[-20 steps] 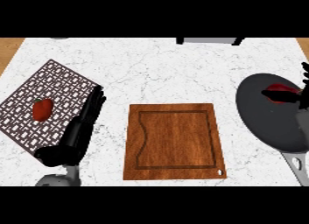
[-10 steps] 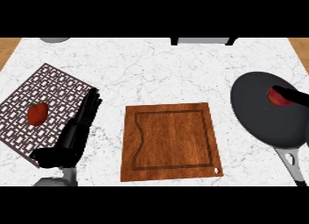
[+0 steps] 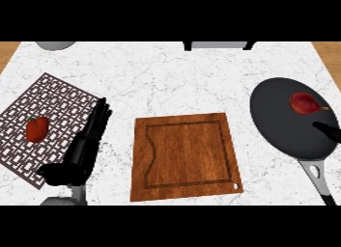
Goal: Pick the pear from the cutting board and place it in the pan
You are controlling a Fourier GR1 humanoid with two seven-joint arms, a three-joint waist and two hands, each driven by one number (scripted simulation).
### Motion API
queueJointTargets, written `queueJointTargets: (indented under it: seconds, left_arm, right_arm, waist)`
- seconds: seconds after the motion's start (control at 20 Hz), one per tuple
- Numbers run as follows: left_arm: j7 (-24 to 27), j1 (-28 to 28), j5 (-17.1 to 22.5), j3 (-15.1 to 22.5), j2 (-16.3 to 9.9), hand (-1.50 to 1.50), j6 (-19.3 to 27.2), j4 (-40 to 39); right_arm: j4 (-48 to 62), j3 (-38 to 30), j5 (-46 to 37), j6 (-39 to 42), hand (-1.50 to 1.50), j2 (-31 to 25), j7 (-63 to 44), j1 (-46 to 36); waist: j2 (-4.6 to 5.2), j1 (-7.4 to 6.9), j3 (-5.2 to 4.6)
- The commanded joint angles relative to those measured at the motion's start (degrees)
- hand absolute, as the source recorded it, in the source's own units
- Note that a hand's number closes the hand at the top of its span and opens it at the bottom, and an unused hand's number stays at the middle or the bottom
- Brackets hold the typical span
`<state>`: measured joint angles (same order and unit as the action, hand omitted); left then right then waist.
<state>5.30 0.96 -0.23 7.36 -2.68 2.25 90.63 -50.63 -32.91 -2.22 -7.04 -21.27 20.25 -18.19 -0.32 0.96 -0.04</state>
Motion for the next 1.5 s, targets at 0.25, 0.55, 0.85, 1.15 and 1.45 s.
queueJointTargets:
  seconds: [0.25, 0.55, 0.85, 1.15, 1.45]
  left_arm:
    - [-0.14, 2.91, -0.71, -0.59, 0.67, 0.0, -0.22, -2.6]
    - [1.68, 0.57, -0.47, -0.85, 0.67, 0.0, -1.99, -2.37]
    - [0.96, 2.86, -2.17, -0.69, 2.58, 0.0, 0.07, -2.41]
    - [-1.35, -0.97, -2.53, 0.65, 2.25, 0.0, -1.11, 2.16]
    - [0.04, -0.64, 0.68, -3.2, -0.29, 0.0, -4.71, 0.14]
  right_arm:
    - [-21.49, 2.58, 4.04, 8.57, -1.5, 4.91, 2.2, 21.13]
    - [-29.4, 3.67, 3.8, 7.19, -1.5, 7.79, 1.86, 27.8]
    - [-23.76, 3.08, 1.83, 6.7, -1.5, 4.35, 1.56, 23.8]
    - [-24.97, 3.32, -0.07, 5.44, -1.5, 5.23, 0.35, 25.26]
    - [-35.09, 6.95, -4.58, 1.66, -1.5, 11.44, -0.64, 30.44]
  waist:
    - [0.2, -0.23, 0.0]
    - [0.26, -0.58, 0.02]
    - [0.32, -0.86, 0.04]
    - [0.3, -0.97, 0.05]
    - [0.31, -0.85, 0.03]
